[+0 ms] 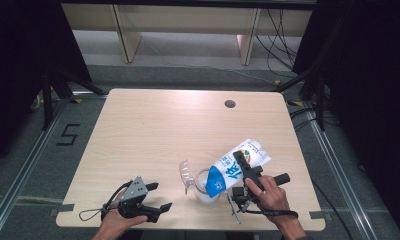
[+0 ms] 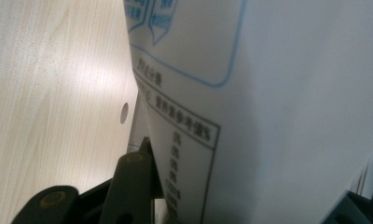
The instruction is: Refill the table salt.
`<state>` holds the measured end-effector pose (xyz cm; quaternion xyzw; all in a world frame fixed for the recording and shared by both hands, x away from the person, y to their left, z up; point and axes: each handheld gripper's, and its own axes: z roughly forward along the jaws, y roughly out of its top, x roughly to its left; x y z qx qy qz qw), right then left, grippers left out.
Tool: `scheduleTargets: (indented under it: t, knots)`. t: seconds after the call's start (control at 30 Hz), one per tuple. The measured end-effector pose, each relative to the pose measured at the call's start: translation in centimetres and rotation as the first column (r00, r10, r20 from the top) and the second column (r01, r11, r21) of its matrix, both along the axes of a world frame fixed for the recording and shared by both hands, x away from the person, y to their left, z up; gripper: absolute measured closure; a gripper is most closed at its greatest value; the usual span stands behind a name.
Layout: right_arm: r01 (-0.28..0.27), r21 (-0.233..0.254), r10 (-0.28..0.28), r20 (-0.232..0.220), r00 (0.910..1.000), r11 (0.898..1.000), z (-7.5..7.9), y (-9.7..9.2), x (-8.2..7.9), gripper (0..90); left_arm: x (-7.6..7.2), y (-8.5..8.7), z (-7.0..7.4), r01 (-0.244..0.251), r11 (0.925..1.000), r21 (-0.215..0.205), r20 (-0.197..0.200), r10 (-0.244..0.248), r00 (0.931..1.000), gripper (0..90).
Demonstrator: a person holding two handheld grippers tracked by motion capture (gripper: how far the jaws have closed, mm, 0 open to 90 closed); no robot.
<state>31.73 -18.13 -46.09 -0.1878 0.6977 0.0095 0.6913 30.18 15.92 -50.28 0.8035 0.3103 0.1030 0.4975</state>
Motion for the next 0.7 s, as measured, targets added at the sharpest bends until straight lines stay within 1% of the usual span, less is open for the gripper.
scheduleTargets:
  t: [0.07, 0.1, 0.13, 0.23, 0.27, 0.3, 0.4, 0.43, 0.57, 0.6, 0.63, 0.67, 0.7]
  knots:
    - [0.022, 0.035, -0.022, -0.010, 0.9997, 0.999, -0.31, -0.10, -0.14, 61.8, 0.00, -0.01, -0.01, 0.000, 1.0000, -0.001, 0.000, 0.000, 1.0000, 16.1]
    - [0.018, 0.017, -0.018, -0.009, 0.9998, 1.000, -0.19, -0.08, -0.11, 61.9, -0.01, -0.02, 0.00, -0.001, 1.0000, 0.000, 0.000, 0.001, 1.0000, 16.1]
    - [0.020, 0.018, -0.020, -0.019, 0.9996, 1.000, -0.24, -0.10, -0.07, 61.9, 0.00, -0.02, 0.00, -0.001, 1.0000, 0.000, 0.000, 0.001, 1.0000, 16.1]
    - [0.016, 0.006, -0.016, -0.012, 0.9998, 1.000, -0.13, -0.01, -0.08, 62.0, 0.00, -0.01, 0.00, -0.001, 1.0000, 0.000, 0.000, 0.001, 1.0000, 16.1]
    - [0.019, 0.020, -0.019, -0.012, 0.9998, 1.000, -0.22, -0.05, -0.11, 62.1, 0.01, -0.01, 0.00, 0.000, 1.0000, 0.000, -0.001, 0.000, 1.0000, 16.1]
    - [0.017, 0.008, -0.017, -0.012, 0.9998, 1.000, -0.15, -0.02, -0.09, 62.2, 0.00, -0.01, -0.01, -0.001, 1.0000, 0.000, 0.000, 0.001, 1.0000, 16.1]
    - [0.023, 0.026, -0.023, -0.016, 0.9996, 0.999, -0.30, -0.10, -0.11, 62.2, 0.00, -0.02, -0.01, -0.001, 1.0000, -0.001, 0.000, 0.001, 1.0000, 16.1]
    - [0.034, 0.033, -0.033, -0.017, 0.9993, 0.999, -0.35, -0.10, -0.19, 62.2, 0.00, -0.02, 0.00, -0.001, 1.0000, 0.000, 0.000, 0.001, 1.0000, 16.1]
    - [0.027, 0.019, -0.027, -0.014, 0.9995, 0.999, -0.23, -0.04, -0.14, 62.3, 0.00, -0.01, 0.00, -0.001, 1.0000, 0.000, 0.000, 0.001, 1.0000, 16.1]
    - [0.013, 0.053, -0.012, -0.011, 0.9999, 0.999, -0.42, -0.02, -0.08, 62.3, 0.00, -0.02, 0.00, -0.001, 1.0000, -0.001, 0.000, 0.001, 1.0000, 16.1]
    - [0.057, 0.039, -0.056, -0.026, 0.9981, 0.998, -0.44, -0.14, -0.30, 62.3, 0.00, -0.02, -0.01, -0.001, 1.0000, 0.000, 0.000, 0.001, 1.0000, 16.1]
    - [0.047, 0.030, -0.046, -0.026, 0.9986, 0.998, -0.40, -0.12, -0.23, 62.3, 0.01, -0.02, -0.01, -0.001, 1.0000, -0.001, 0.000, 0.001, 1.0000, 16.1]
    - [0.037, 0.037, -0.036, -0.018, 0.9992, 0.999, -0.39, -0.11, -0.19, 62.4, 0.00, 0.00, 0.01, 0.000, 1.0000, 0.001, -0.001, 0.000, 1.0000, 16.1]
